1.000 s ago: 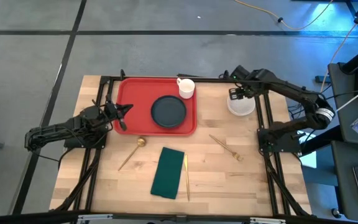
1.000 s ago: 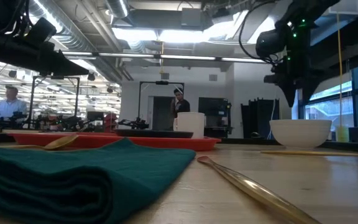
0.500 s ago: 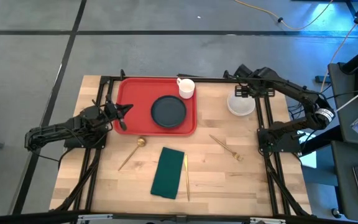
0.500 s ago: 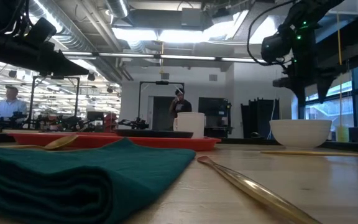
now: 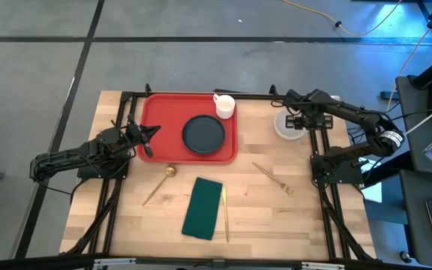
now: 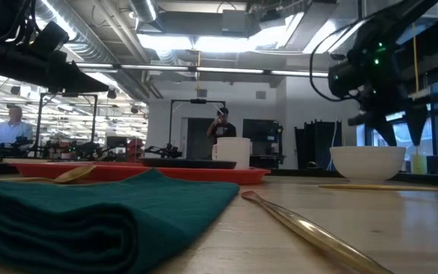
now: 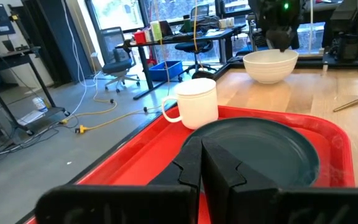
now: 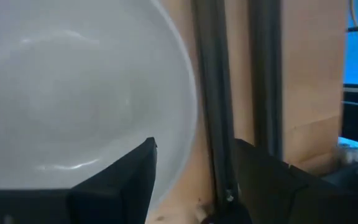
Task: Set up tray
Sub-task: Put the white bowl on the blue plate
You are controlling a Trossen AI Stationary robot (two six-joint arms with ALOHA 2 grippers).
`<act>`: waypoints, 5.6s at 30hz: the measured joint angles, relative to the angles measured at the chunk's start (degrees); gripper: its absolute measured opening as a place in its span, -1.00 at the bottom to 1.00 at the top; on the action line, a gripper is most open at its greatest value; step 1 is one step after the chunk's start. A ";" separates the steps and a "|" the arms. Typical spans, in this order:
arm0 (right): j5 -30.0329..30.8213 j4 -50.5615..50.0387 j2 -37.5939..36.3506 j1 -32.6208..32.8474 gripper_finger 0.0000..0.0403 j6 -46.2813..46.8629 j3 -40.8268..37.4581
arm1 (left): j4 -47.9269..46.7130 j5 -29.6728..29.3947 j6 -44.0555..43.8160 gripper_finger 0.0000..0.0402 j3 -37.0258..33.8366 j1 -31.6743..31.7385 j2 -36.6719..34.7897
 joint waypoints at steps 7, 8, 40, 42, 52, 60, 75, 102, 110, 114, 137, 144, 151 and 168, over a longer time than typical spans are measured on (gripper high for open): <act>-3.04 8.47 0.00 0.00 0.04 -1.05 -5.58 | 0.00 0.01 -0.01 -0.98 0.00 0.00 0.00; -3.17 9.01 0.00 0.00 0.03 -1.05 -5.82 | 0.00 0.03 -0.01 -0.98 0.00 0.00 0.00; -3.37 14.10 -0.76 2.69 -0.98 -21.45 1.11 | 0.00 0.04 0.02 -0.98 0.00 0.00 0.00; -3.89 14.02 -0.79 4.31 -0.98 -22.29 4.40 | 0.00 0.02 0.02 -0.98 0.00 0.01 -0.01; -11.34 24.42 -0.18 15.96 -0.98 -26.35 22.46 | 0.00 0.02 0.04 -0.98 0.00 0.02 -0.02; -14.96 28.95 10.40 23.27 -0.98 -31.90 40.11 | 0.00 0.02 0.04 -0.98 0.00 0.00 -0.02; -29.59 7.42 46.94 24.44 -0.97 -40.04 79.59 | 0.00 0.04 0.06 -0.98 0.00 0.00 0.00; -31.06 1.55 63.41 21.33 -0.97 -41.62 84.31 | 0.00 0.09 0.06 -0.98 0.00 0.00 0.00; -27.91 2.29 63.60 21.23 -0.97 -40.74 84.31 | 0.00 0.09 0.06 -0.98 0.00 0.02 0.00; -27.80 2.32 63.60 20.98 -0.97 -40.26 84.31 | 0.00 0.07 0.06 -0.98 0.00 0.00 0.00; -27.61 2.36 64.13 20.98 -0.96 -40.06 83.59 | 0.00 0.08 0.06 -0.98 0.00 0.00 0.00; -27.82 2.34 64.13 20.98 -0.85 -40.38 83.59 | -0.01 0.07 0.06 -0.98 0.00 0.00 0.00; -27.82 2.39 64.13 20.98 -0.75 -40.46 83.59 | 0.00 0.07 0.06 -0.98 0.00 0.00 0.00; -27.80 3.91 64.08 20.98 -0.42 -40.26 83.59 | 0.00 0.07 0.06 -0.98 0.00 0.00 0.00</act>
